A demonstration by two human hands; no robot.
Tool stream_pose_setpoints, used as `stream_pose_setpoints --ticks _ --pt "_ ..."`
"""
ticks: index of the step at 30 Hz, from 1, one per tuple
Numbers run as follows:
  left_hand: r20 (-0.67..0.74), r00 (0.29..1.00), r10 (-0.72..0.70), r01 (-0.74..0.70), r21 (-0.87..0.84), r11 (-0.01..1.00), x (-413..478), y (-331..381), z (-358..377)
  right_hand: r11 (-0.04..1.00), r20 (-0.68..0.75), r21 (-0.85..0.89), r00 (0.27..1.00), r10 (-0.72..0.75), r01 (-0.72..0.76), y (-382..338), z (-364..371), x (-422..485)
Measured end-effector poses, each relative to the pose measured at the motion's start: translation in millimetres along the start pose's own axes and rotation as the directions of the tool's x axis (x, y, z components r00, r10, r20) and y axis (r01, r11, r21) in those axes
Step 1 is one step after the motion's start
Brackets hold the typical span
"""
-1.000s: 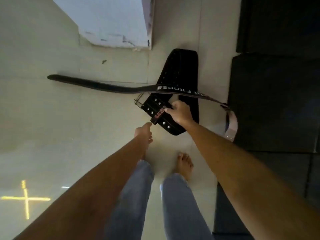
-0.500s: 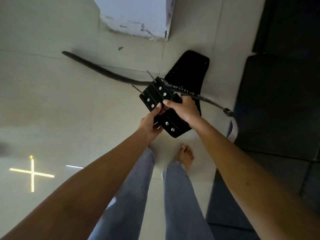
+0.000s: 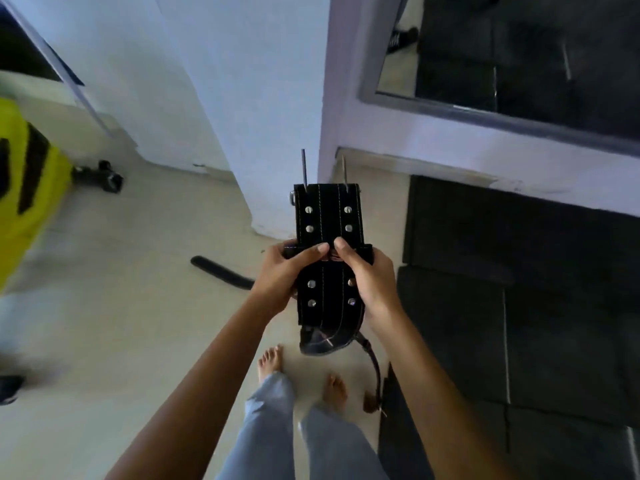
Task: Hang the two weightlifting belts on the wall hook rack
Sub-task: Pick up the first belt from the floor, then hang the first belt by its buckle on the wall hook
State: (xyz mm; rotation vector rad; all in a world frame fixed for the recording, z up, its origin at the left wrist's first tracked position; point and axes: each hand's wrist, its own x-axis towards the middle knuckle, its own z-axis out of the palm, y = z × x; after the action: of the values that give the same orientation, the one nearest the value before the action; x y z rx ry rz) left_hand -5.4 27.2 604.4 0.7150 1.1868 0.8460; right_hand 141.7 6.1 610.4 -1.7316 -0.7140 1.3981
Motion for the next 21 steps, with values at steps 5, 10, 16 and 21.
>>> stream_pose_setpoints --ticks 5,10,16,21 --pt "-0.023 0.974 0.227 -0.227 -0.019 0.974 -57.2 74.9 21.0 0.974 0.060 0.003 0.973 -0.224 0.225 -101.1 -10.1 -42.9" --pt "-0.029 0.920 0.390 -0.391 -0.025 0.920 -95.4 118.4 21.9 0.957 0.106 0.120 0.955 -0.275 0.262 -196.2 -11.5 -53.4" --pt "-0.120 0.872 0.474 -0.481 -0.037 0.876 -116.3 144.8 6.7 0.951 0.378 0.155 0.874 -0.306 0.266 -165.5 15.8 -103.3" --pt "-0.181 0.848 0.498 -0.507 -0.004 0.862 -123.4 148.7 -13.5 0.948 0.480 -0.008 0.833 -0.277 0.319 -77.4 25.5 -133.9"
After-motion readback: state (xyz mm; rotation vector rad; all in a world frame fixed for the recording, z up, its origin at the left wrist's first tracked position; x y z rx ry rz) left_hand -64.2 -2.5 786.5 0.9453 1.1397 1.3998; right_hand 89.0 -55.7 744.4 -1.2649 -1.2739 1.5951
